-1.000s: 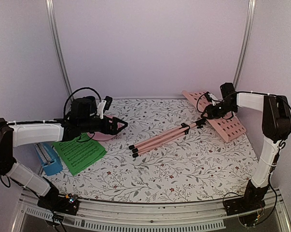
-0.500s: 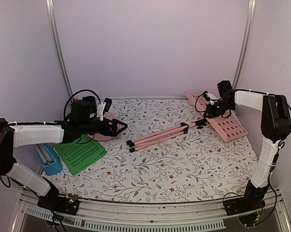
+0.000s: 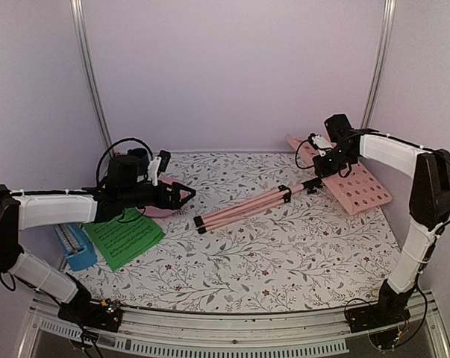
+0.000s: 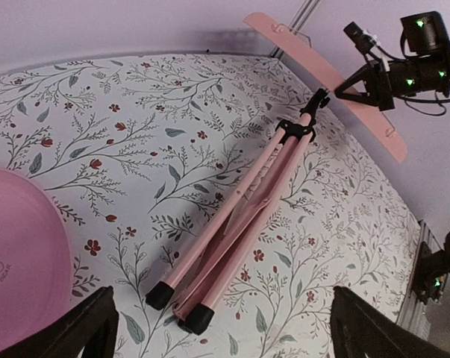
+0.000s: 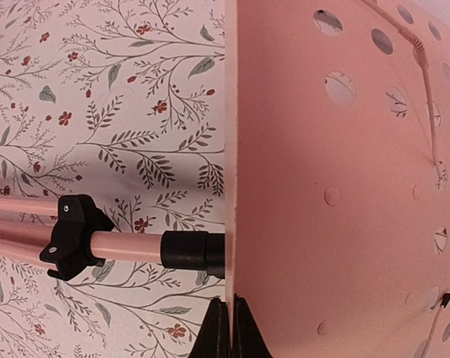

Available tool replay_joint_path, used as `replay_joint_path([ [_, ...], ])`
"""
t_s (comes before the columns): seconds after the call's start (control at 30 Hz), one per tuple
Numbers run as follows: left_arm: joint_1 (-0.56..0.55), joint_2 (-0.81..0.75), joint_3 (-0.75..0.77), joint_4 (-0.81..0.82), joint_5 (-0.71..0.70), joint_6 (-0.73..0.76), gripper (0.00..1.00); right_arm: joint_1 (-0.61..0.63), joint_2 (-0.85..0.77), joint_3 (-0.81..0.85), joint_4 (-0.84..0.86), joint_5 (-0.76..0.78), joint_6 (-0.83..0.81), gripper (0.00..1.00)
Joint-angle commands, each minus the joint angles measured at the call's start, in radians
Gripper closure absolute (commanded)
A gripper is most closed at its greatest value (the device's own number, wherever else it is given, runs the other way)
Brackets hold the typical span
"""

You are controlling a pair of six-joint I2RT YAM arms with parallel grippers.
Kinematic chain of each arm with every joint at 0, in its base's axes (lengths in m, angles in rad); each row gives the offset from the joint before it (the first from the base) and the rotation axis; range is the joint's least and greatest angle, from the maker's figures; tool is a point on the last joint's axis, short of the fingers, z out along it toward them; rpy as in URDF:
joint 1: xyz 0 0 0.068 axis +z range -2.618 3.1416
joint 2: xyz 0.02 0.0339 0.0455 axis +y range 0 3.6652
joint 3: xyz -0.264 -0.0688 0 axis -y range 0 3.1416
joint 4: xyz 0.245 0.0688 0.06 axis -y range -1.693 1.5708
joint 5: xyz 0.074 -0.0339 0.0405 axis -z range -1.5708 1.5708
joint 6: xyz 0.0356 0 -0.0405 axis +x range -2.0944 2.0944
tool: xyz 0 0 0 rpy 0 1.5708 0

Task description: Set up the instrument practice props

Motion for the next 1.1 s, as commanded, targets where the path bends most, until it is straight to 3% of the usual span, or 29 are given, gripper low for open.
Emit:
replay_joint_path([
  [0.0, -0.013, -0.027, -0.004, 0.033, -0.021, -0.010, 0.01, 0.061, -0.203, 0.073, 0.158, 0.139, -0.077, 1.00],
  [0.57, -0.013, -0.099, -0.019, 0.054, -0.050, -0.018, 0.01, 0.353, -0.422, 0.148, 0.451, 0.381, -0.416, 1.00],
  [0.93, -0.017, -0.131, -0.065, 0.128, -0.012, -0.003, 0.01, 0.569, -0.414, 0.174, 0.709, 0.503, -0.792, 1.00],
  [1.07, -0.017, -0.137, -0.081, 0.156, 0.000, 0.018, 0.09, 0.641, -0.382, 0.219, 0.756, 0.516, -0.881, 1.00],
])
